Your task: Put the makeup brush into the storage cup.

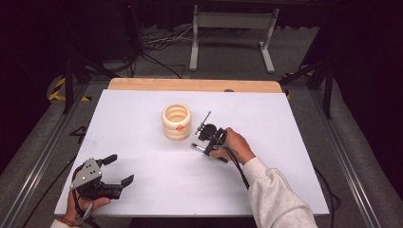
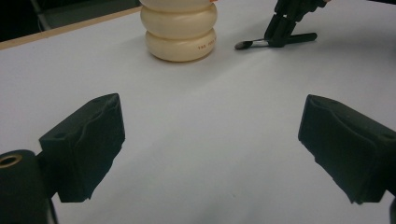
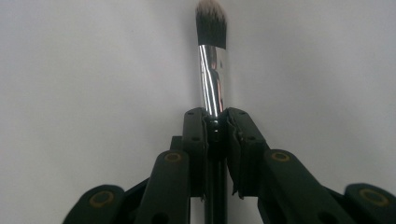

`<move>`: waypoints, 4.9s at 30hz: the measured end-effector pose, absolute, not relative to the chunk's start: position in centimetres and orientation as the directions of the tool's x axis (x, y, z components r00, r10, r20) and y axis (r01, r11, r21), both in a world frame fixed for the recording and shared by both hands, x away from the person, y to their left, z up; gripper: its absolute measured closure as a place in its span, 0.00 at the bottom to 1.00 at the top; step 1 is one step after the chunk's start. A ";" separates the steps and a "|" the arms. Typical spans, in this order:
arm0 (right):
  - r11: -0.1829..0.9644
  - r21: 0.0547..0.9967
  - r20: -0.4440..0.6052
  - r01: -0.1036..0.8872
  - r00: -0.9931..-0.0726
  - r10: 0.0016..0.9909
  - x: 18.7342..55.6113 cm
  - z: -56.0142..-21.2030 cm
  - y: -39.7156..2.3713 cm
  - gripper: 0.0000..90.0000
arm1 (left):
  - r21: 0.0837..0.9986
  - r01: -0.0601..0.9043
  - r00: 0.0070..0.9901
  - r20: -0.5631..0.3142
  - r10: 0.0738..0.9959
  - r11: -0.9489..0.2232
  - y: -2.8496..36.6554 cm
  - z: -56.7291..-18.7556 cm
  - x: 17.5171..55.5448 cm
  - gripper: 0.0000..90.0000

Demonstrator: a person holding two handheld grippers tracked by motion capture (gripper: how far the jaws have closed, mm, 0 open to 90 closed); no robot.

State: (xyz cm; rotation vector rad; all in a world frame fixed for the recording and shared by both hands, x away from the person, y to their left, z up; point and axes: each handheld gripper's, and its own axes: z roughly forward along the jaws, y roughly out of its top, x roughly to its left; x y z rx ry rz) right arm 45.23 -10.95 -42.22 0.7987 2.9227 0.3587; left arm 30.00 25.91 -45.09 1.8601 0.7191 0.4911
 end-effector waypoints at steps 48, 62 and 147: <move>0.081 0.986 0.095 0.147 -0.886 0.453 37.0 -36.7 -14.1 0.88 | 0.978 0.177 0.908 -0.120 0.402 -0.108 12.5 -40.4 35.5 0.23; 0.040 0.995 0.063 0.087 -0.907 0.416 35.9 -37.9 -12.7 0.88 | 0.980 0.182 0.934 -0.146 0.327 -0.085 11.2 -40.7 36.9 0.76; 0.359 0.931 -0.266 0.059 -0.565 0.781 30.0 -41.1 -30.6 0.08 | 0.987 0.004 0.836 0.086 0.542 -0.164 15.3 -33.0 41.9 0.88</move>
